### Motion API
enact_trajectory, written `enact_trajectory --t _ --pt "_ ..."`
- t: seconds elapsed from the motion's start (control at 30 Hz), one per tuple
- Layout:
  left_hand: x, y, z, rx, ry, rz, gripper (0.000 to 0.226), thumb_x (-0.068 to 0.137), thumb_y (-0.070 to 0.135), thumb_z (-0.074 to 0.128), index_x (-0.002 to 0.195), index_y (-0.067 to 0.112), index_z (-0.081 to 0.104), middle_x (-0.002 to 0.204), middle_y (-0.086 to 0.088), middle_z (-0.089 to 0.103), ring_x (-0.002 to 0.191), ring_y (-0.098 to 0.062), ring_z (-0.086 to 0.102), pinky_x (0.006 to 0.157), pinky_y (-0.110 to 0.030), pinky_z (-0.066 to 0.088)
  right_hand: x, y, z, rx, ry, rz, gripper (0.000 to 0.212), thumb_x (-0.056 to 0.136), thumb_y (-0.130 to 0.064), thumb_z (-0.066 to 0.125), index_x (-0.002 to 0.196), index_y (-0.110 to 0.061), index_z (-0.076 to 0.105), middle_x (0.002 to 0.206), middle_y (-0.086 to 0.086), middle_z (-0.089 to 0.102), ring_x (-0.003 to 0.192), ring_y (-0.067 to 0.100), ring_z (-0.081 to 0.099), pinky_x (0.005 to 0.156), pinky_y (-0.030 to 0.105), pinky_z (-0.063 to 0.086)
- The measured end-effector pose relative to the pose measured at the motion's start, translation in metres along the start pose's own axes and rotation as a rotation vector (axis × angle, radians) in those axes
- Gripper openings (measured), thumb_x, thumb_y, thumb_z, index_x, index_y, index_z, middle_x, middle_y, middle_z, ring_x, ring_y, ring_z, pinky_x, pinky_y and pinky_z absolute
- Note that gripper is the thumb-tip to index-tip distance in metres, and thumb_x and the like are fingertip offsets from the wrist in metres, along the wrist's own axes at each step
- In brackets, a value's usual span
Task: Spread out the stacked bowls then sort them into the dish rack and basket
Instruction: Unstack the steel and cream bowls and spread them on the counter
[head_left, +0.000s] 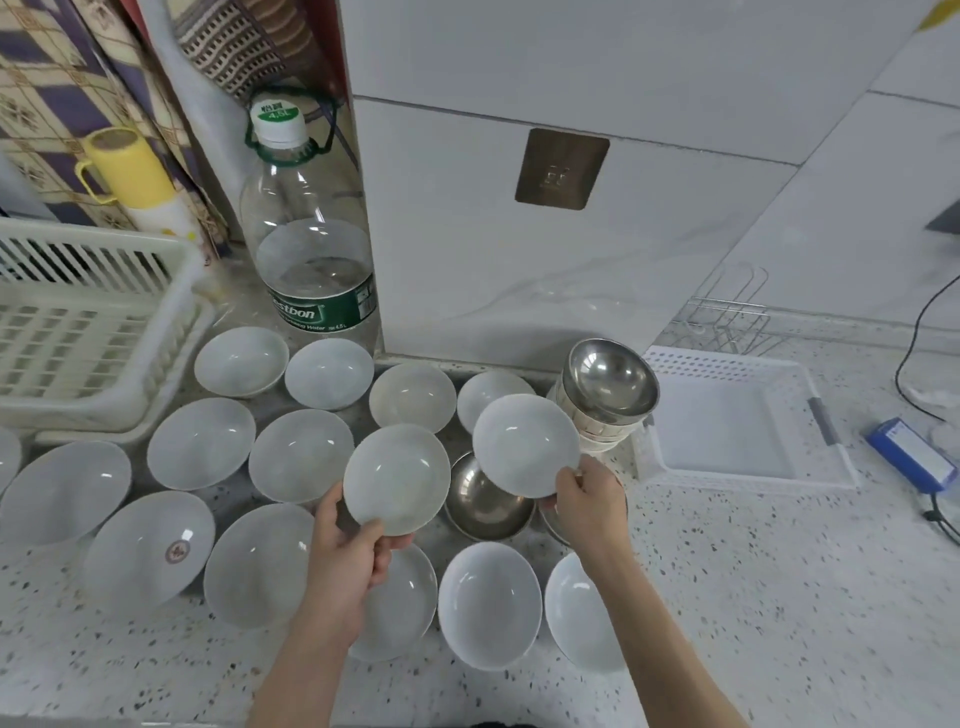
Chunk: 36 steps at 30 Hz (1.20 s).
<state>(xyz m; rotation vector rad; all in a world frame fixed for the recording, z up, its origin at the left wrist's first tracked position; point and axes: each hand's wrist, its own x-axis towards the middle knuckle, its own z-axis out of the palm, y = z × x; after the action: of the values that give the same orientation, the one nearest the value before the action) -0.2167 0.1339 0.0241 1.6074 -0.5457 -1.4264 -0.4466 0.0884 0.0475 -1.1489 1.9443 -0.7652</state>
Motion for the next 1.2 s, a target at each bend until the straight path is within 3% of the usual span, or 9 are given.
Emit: enact_trajectory --t 0.1,0.2,0.33,0.53,0.6,0.67,0.8,0.97,1.2 --pt "-0.011 -0.009 0.013 -0.007 0.013 0.008 0.054 0.094 -0.011 0.044 0.131 0.029 0.045 0.076 -0.020 0.066 0.056 -0.014 0.069 0.035 -0.016 0.027 -0.013 0.018 -0.022 0.103 -0.023 0.033 0.021 0.089 -0.008 0.043 0.082 -0.020 0.059 0.077 0.004 0.068 0.068 0.017 0.067 0.055 0.025 0.056" --pt "-0.025 -0.020 0.030 -0.022 0.022 0.009 0.051 0.095 -0.010 0.044 0.129 0.028 0.043 0.060 -0.018 0.069 0.042 -0.010 0.057 0.033 -0.016 0.026 -0.019 0.039 -0.050 0.129 -0.060 0.043 0.023 0.089 -0.010 0.043 0.087 -0.020 0.063 0.078 0.001 0.070 0.061 0.005 0.067 0.055 0.027 0.049" --pt "-0.049 -0.034 0.057 -0.041 0.021 -0.007 0.053 0.096 -0.008 0.044 0.132 0.030 0.042 0.069 -0.030 0.069 0.037 -0.009 0.047 0.033 -0.017 0.027 -0.021 0.068 -0.091 0.168 -0.078 0.026 0.023 0.089 -0.008 0.045 0.085 -0.018 0.066 0.058 -0.001 0.067 0.047 -0.001 0.052 0.052 0.024 0.039" --pt "-0.075 -0.050 0.112 -0.048 0.028 -0.007 0.055 0.093 -0.012 0.046 0.137 0.023 0.043 0.073 -0.023 0.069 0.046 -0.011 0.059 0.032 -0.017 0.027 -0.019 0.137 -0.160 0.158 0.051 0.062 0.024 0.092 -0.009 0.045 0.099 -0.019 0.066 0.058 -0.002 0.068 0.041 0.003 0.043 0.039 0.018 0.036" --pt "-0.080 -0.054 0.129 -0.053 0.013 -0.014 0.056 0.093 -0.009 0.049 0.134 0.030 0.044 0.067 -0.025 0.069 0.040 -0.011 0.048 0.033 -0.018 0.027 -0.012 0.159 -0.173 0.117 0.080 0.097 0.024 0.093 -0.009 0.044 0.105 -0.016 0.064 0.058 0.001 0.068 0.040 0.003 0.043 0.039 0.019 0.035" --pt "-0.087 -0.060 0.143 -0.054 0.003 -0.018 0.057 0.093 -0.006 0.049 0.132 0.035 0.044 0.068 -0.026 0.070 0.042 -0.012 0.040 0.035 -0.019 0.028 -0.003 0.173 -0.177 0.085 0.065 0.119 0.024 0.094 -0.010 0.042 0.109 -0.015 0.062 0.063 0.002 0.069 0.041 0.003 0.044 0.037 0.017 0.033" --pt "-0.100 -0.073 0.160 -0.056 0.008 -0.016 0.055 0.094 -0.006 0.049 0.134 0.032 0.045 0.068 -0.024 0.070 0.045 -0.010 0.051 0.036 -0.019 0.030 0.013 0.184 -0.171 0.044 -0.014 0.096 0.024 0.096 -0.010 0.042 0.111 -0.011 0.060 0.069 0.004 0.069 0.053 0.010 0.052 0.042 0.019 0.036" --pt "-0.121 -0.085 0.169 -0.075 0.062 -0.025 0.056 0.095 -0.004 0.051 0.135 0.035 0.044 0.070 -0.026 0.071 0.039 -0.007 0.049 0.035 -0.018 0.032 0.028 0.185 -0.157 0.021 -0.110 0.044 0.025 0.098 -0.011 0.040 0.116 -0.011 0.058 0.075 0.007 0.068 0.059 0.008 0.057 0.037 0.010 0.033" --pt "-0.142 -0.093 0.173 -0.073 0.120 -0.001 0.053 0.095 -0.008 0.048 0.129 0.034 0.047 0.077 -0.027 0.068 0.044 -0.008 0.059 0.035 -0.017 0.033 0.041 0.180 -0.148 0.009 -0.178 0.014 0.029 0.097 -0.014 0.040 0.120 -0.012 0.058 0.081 0.002 0.068 0.062 0.004 0.061 0.042 0.011 0.037"
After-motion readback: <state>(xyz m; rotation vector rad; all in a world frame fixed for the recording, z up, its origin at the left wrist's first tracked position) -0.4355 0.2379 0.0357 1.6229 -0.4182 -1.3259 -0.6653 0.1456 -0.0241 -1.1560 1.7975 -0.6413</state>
